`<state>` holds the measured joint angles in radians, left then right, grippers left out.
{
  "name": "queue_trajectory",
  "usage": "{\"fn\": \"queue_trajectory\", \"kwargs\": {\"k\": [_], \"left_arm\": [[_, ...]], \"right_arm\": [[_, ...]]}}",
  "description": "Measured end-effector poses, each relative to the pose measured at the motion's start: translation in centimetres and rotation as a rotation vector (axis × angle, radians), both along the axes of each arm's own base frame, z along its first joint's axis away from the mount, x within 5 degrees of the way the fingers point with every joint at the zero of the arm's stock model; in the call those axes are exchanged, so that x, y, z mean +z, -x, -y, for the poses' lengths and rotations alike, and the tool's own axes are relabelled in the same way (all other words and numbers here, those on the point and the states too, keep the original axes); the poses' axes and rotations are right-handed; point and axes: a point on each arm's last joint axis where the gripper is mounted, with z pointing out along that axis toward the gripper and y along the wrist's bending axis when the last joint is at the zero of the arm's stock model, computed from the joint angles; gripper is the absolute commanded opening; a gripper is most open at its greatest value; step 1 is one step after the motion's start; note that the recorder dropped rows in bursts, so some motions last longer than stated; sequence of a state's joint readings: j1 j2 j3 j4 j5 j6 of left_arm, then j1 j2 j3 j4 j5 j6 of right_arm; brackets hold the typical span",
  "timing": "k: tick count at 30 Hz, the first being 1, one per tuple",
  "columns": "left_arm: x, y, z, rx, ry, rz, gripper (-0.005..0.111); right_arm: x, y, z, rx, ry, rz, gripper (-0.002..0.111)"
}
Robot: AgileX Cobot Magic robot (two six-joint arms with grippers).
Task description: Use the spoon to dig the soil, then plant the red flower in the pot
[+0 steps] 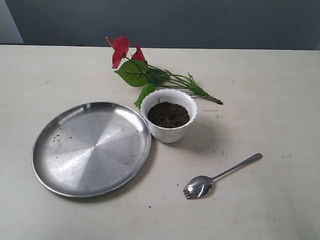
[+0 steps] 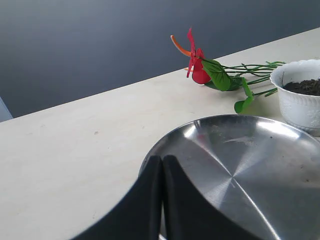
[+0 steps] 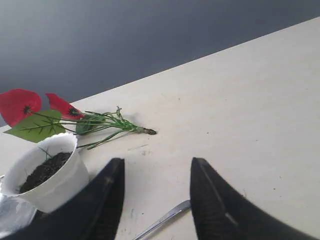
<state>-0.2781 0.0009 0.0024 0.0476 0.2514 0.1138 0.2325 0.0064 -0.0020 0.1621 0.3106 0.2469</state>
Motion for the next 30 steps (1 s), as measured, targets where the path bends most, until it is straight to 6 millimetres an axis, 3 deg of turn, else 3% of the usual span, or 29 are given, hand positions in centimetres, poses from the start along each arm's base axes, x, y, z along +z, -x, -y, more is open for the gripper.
{"fn": "queue_trajectory", "kwargs": {"k": [6,11,16,22,27,30], "left_arm": [[0.0,0.0,0.0,0.0,0.0,0.0,0.0],[0.0,0.0,0.0,0.0,0.0,0.0,0.0],[0.0,0.0,0.0,0.0,0.0,0.0,0.0],[0.0,0.0,0.0,0.0,0.0,0.0,0.0],[0.0,0.0,0.0,0.0,0.0,0.0,0.0],[0.0,0.0,0.0,0.0,0.0,0.0,0.0]], "right_arm": [[0.4,-0.1,0.0,-0.007,-0.033,0.038,0.042],[2.1,-0.2,0.0,-0.049,-0.41,0.119,0.042],[3.0,-0.3,0.6,-0.102,-0.656,0.162,0.042],[3.1,-0.3,0.7,-0.116,-0.712,0.165,0.042],[4.1,-0.3,1.7,-0.185,-0.763,0.303,0.041],[5.2,0.0,1.2,-0.126,-0.654,0.313,0.024]]}}
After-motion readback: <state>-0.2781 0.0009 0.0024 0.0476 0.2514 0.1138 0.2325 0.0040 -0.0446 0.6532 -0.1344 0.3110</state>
